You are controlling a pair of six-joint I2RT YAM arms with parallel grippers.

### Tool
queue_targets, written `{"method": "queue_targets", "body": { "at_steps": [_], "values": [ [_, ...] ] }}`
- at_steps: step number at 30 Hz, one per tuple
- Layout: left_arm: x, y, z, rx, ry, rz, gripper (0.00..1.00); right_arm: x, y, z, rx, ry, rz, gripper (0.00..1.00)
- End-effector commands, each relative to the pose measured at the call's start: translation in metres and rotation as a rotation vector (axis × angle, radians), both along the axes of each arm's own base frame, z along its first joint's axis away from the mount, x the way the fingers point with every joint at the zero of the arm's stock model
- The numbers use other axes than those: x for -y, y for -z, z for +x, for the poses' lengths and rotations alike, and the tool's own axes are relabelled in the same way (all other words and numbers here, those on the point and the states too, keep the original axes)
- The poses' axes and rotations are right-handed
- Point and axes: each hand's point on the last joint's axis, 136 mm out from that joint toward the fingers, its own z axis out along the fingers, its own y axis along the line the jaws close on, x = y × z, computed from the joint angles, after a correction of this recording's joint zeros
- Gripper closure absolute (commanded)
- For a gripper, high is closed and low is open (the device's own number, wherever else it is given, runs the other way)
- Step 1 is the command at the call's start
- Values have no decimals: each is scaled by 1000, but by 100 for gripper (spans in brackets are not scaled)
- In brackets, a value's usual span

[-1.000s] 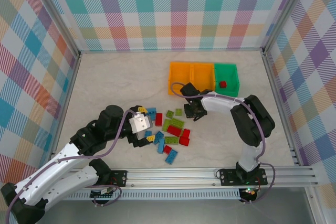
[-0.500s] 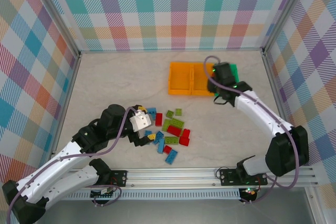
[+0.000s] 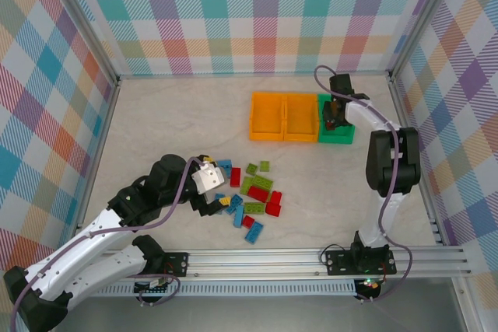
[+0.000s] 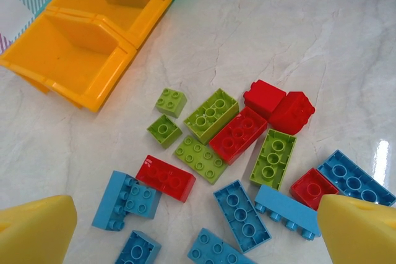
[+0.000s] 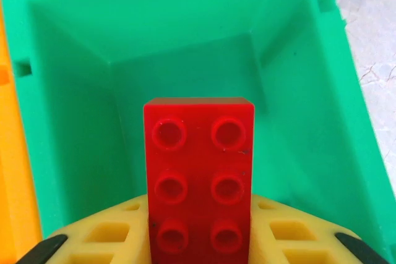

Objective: Sort the legos into containers by color

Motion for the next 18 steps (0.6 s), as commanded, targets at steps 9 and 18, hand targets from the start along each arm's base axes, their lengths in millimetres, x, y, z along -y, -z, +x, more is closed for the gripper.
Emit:
{"method": "queue_targets", "body": {
  "at_steps": [9,18],
  "values": [
    [1,-5,21,1,-99,-29,0,1,-47,-6,94,10,68,50],
    [-14,-21,48,-61,-303,-95,0,-35,-102,-56,161,-72,295,45]
  ]
}}
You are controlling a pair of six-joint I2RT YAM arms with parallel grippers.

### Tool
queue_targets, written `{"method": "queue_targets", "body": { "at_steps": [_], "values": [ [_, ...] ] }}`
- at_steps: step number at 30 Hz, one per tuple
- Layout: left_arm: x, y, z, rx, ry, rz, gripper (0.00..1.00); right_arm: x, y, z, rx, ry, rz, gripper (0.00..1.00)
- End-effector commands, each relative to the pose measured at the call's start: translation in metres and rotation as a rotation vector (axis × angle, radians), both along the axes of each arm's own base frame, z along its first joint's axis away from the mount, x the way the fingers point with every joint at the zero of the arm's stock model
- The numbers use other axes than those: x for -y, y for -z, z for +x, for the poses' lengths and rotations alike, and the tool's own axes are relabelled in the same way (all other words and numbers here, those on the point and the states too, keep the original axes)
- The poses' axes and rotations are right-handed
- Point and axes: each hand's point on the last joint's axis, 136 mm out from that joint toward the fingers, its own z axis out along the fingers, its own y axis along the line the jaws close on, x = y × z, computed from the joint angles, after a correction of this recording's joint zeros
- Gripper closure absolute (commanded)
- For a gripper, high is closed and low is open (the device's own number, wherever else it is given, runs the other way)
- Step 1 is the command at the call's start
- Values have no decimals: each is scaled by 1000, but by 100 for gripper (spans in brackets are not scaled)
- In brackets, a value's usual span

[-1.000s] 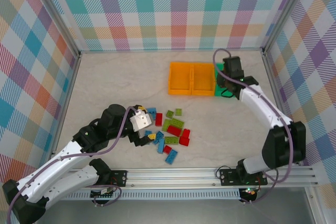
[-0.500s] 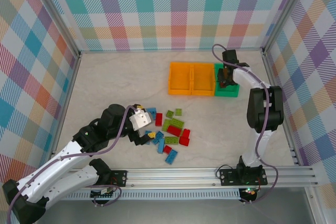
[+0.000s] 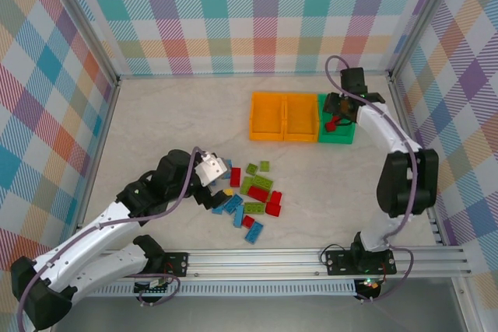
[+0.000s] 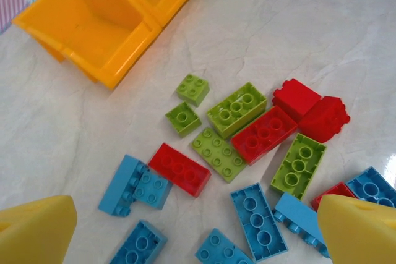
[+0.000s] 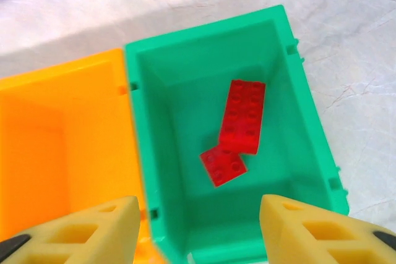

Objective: Sort the legos into containers by color

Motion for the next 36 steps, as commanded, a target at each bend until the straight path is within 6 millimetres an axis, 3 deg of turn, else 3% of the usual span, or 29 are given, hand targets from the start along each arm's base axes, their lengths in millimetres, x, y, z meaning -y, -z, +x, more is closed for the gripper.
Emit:
{"method": "queue_targets", "body": {
  "at_steps": [1,4,7,11,14,18,22,31,36],
  "values": [
    [-14,-40,25,7,-197,-92,0,-42,-27,-44,31,-123,224,43],
    [-29,-63,40,-64,-401,-135,0,-100,-47,-97,63,-319,308,36],
    [-37,-64,56,-184,-618,-186,0,-143,-51,-154,28,-466,308,33],
    [-29,-25,79,-393,-852,-255,0,-179,-37,-214,-56,-576,389,30],
    [-14,15,96,-507,-935,-311,1,-186,-22,-242,-140,-596,381,26],
    [-31,68,111,-534,-1155,-178,1,-179,-13,-257,-198,-591,309,22],
    [-31,103,121,-568,-1204,-24,3,-179,-11,-256,-178,-591,313,15],
    [-25,157,138,-698,-1203,-32,8,-187,-5,-248,-186,-597,310,5],
    [-12,169,139,-751,-1117,-37,13,-180,2,-246,-192,-578,268,3]
  ]
}}
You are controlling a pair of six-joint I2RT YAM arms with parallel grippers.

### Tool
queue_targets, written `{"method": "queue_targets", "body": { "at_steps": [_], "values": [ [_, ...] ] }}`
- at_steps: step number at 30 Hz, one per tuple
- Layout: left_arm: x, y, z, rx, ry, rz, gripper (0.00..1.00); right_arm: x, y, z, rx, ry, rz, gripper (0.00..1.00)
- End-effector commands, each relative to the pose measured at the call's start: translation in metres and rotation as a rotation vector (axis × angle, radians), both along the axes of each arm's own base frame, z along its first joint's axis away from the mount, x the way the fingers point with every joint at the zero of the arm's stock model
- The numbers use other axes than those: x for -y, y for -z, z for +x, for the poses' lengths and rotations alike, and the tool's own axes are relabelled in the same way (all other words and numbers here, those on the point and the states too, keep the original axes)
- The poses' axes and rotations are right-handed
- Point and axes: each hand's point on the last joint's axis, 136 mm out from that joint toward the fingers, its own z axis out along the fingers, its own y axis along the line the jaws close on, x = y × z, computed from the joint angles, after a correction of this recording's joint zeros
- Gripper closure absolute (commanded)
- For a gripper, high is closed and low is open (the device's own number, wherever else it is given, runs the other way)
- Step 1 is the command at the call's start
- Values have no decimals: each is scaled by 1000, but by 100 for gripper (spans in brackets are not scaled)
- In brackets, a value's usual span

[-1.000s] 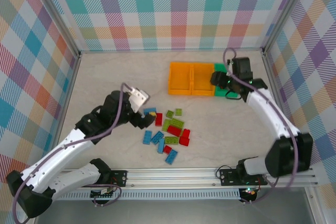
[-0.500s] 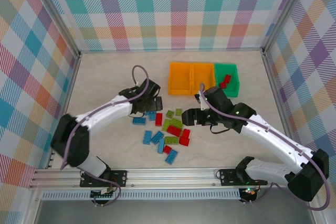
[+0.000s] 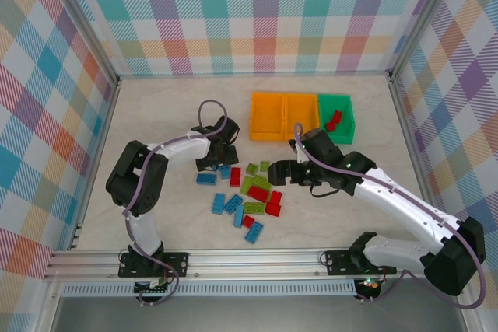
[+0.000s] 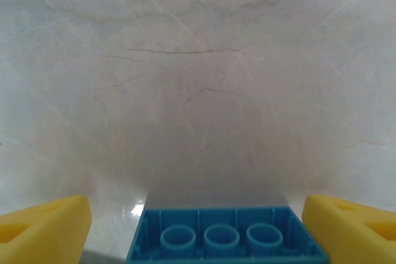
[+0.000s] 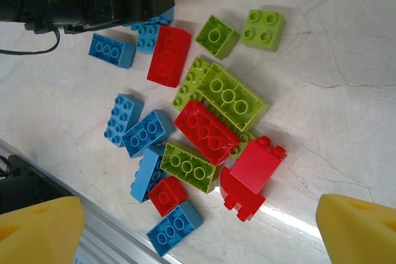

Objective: Sort the legos into containers by color

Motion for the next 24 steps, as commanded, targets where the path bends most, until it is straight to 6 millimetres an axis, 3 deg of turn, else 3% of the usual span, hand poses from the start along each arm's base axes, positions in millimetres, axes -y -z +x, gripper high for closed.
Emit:
{"method": "queue_targets", "body": {
  "at_steps": [1,7,11,14,19,22,24],
  "values": [
    [16,0,5,9,56,-70,15,2,6,0,-1,3,-29,3],
    [18,1,2,2,68,-84,40,-2,6,4,-2,7,-16,2],
    [23,-15,3,23,94,-113,48,-3,3,4,0,9,-12,1],
    [28,-50,6,91,116,-150,50,-2,-1,3,3,14,-3,1],
    [60,-134,22,314,197,-231,49,5,-8,5,42,46,11,0],
    [88,-167,40,420,255,-234,48,10,-13,7,73,78,14,0],
    [101,-175,57,455,257,-221,48,13,-17,7,86,91,21,0]
  ]
}}
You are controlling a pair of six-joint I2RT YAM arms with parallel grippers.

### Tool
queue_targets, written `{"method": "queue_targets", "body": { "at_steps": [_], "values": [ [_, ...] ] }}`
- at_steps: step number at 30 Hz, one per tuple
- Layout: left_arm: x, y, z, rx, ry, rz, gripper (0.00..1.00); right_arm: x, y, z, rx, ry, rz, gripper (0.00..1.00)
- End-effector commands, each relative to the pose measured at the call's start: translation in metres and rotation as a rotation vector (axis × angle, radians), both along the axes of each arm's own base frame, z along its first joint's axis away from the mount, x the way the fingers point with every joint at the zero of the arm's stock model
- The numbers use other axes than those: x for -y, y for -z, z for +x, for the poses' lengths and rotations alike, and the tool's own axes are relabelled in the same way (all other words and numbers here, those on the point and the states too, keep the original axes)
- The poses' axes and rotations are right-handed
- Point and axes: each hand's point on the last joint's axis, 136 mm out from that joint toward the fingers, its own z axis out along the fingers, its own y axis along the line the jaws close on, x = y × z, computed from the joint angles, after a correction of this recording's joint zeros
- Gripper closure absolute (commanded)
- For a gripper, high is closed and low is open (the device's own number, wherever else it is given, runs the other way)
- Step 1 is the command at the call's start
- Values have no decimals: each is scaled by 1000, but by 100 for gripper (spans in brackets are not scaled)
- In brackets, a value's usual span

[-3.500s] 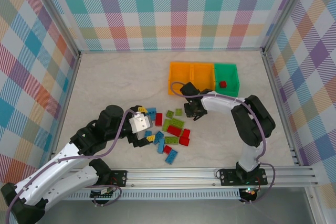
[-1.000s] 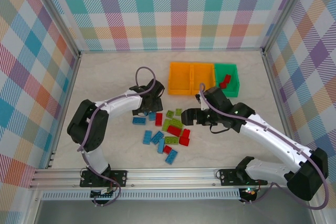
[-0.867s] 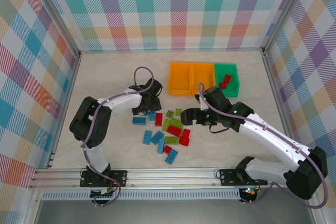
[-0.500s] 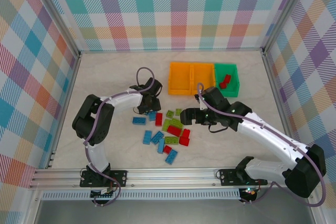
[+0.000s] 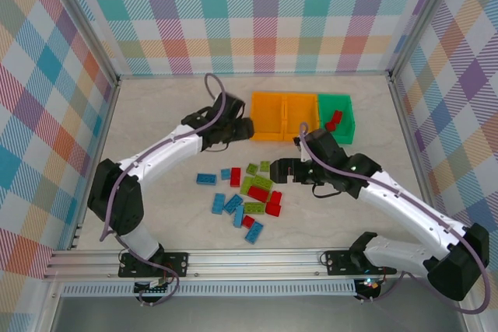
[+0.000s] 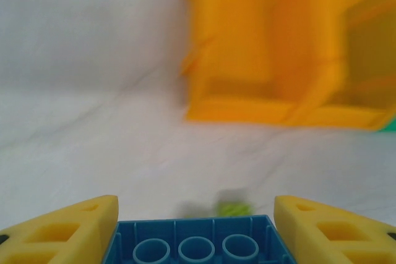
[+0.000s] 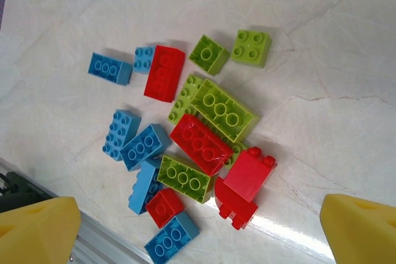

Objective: Sort the legos into containers by color

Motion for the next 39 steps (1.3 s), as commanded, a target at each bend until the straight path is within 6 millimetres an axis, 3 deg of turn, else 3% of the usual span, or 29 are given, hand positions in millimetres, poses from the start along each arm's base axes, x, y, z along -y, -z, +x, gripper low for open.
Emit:
{"method": "queue_targets", "body": {
  "at_steps": [1,7,12,18,24,26,30,32,34,39],
  "values": [
    [24,-15,28,85,17,24,48,6,-6,1,37,39,17,0],
    [53,-9,90,158,-15,104,47,15,-7,-7,33,50,4,0],
    [62,11,125,162,-34,135,44,21,-13,-10,38,61,5,0],
    [77,11,134,165,8,77,24,26,-18,-13,43,73,8,0],
    [76,-22,128,205,23,44,20,25,-17,-10,49,78,6,0],
    [77,-41,116,225,54,4,22,21,-18,-9,47,71,19,0],
    [62,-86,60,307,129,-91,22,16,-10,-2,34,72,-2,0],
    [47,-101,25,336,176,-91,22,9,-2,2,4,54,-29,1],
    [30,-129,-18,407,245,-82,22,-1,9,6,-27,23,-61,1],
    [-34,-144,-108,483,394,92,14,-19,38,24,-76,3,-150,1]
  ]
}}
